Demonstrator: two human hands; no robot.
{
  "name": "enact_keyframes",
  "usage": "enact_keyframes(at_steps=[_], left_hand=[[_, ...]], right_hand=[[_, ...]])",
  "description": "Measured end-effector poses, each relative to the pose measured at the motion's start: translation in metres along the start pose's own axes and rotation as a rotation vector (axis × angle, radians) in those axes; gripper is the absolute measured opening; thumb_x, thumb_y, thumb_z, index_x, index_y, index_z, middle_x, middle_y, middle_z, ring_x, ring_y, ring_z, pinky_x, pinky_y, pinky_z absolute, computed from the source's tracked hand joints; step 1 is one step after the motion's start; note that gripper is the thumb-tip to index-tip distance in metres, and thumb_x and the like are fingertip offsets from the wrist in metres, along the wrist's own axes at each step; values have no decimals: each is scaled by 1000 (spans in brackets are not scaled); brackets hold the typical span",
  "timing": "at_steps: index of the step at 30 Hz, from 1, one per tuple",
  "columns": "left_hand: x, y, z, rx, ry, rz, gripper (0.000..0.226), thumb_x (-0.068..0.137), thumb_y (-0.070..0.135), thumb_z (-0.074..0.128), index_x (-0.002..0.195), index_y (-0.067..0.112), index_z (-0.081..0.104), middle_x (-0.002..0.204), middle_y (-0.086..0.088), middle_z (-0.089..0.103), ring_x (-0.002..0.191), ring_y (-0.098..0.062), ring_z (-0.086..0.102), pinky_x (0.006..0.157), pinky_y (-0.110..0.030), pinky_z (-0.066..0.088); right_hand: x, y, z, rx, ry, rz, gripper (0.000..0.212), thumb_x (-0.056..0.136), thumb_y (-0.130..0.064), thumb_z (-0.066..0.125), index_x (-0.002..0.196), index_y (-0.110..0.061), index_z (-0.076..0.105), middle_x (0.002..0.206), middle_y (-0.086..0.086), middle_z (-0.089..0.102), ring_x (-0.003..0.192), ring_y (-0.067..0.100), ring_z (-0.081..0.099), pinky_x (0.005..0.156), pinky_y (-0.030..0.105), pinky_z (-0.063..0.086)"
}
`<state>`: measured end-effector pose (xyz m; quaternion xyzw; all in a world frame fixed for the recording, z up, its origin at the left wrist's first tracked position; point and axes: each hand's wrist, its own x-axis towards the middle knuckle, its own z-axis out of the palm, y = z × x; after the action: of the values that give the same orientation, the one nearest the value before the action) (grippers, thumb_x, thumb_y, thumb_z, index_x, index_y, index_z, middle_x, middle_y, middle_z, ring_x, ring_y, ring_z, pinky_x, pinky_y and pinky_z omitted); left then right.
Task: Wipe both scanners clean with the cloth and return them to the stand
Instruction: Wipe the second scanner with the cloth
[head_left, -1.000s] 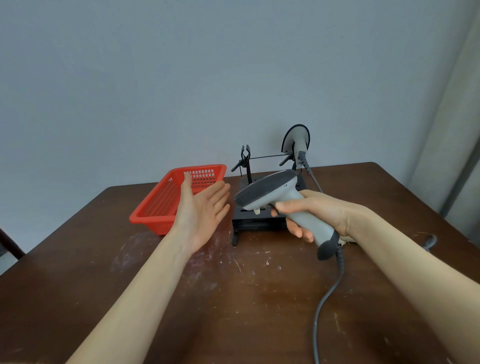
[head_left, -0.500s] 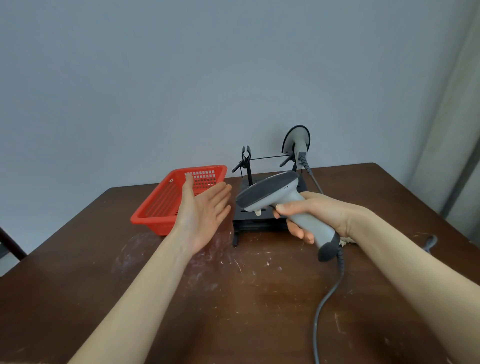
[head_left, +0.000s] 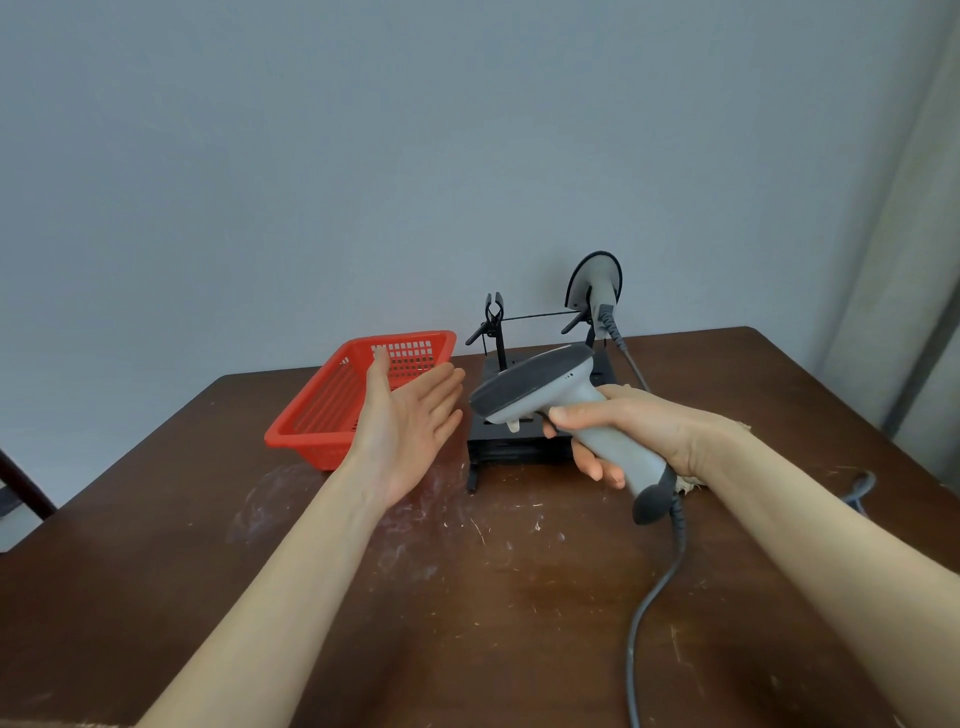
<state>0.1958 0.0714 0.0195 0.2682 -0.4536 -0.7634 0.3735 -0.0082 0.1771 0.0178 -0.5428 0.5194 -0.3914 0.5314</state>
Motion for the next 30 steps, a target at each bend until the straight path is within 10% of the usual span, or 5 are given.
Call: enact_keyframes(at_steps=[25,30], left_hand=[[-2,12,12,-19,-16,35,81,93,66,24,145,6,34,149,-12,39,140,-23,34,118,-42,22],[-10,10,27,172,186,128,59,97,58,28,99,10,62,92,-9,65,90,-22,66,80,-37,54]], right_hand=[[-13,-10,3,31,14,-30,57,78,-54,56,115,-11,62,60,14,63,37,13,48,41,23,43],[-19,-19,3,156,116,-92,60,77,-61,54,111,-13,64,64,13,64,41,15,51,44,23,45]])
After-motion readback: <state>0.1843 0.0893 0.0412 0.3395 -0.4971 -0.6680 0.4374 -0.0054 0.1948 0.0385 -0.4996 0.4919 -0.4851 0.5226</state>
